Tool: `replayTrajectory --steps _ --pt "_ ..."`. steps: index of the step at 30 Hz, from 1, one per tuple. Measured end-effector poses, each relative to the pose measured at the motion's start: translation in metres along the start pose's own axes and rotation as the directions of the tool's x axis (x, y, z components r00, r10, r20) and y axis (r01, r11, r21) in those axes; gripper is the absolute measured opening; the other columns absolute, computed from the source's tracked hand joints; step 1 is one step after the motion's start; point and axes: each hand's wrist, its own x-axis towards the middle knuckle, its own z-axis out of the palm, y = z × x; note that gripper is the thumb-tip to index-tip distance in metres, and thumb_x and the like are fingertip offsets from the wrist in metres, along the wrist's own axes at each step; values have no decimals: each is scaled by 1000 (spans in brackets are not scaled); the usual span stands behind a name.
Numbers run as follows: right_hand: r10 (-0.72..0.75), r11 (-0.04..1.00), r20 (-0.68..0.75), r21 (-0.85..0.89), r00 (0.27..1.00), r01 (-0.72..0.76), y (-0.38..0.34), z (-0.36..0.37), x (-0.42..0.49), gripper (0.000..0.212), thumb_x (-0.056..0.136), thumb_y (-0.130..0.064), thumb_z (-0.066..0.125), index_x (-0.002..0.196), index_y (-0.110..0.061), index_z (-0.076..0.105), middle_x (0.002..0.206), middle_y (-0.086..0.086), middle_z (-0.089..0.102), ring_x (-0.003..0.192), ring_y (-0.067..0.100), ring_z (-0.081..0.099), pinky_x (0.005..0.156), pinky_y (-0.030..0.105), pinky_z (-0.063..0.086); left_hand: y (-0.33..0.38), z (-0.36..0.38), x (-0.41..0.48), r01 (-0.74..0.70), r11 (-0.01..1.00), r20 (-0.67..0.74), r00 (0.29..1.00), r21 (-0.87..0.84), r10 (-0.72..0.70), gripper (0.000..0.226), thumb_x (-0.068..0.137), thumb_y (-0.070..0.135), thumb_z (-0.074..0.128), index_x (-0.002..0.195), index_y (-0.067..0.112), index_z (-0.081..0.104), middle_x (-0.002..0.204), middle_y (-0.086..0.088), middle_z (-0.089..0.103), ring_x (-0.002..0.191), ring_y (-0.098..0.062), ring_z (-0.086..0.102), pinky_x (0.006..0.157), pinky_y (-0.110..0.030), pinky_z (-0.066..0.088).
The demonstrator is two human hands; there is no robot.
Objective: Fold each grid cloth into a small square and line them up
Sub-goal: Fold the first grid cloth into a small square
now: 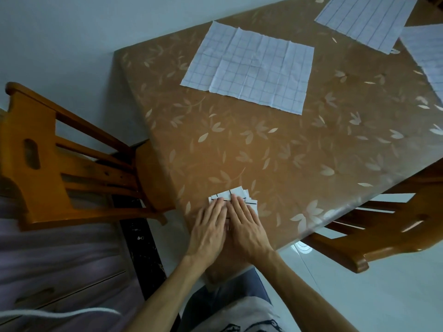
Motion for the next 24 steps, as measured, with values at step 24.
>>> replayTrajectory --steps 24 --pt "216 972 -188 137 958 -192 14 -35 -4 45 91 -12 64 134 -14 54 144 9 51 129 31 49 102 48 46 -4 -30 30 496 608 178 843 -620 -507 27 91 17 69 117 15 60 107 -1 72 91 -16 68 66 -13 52"
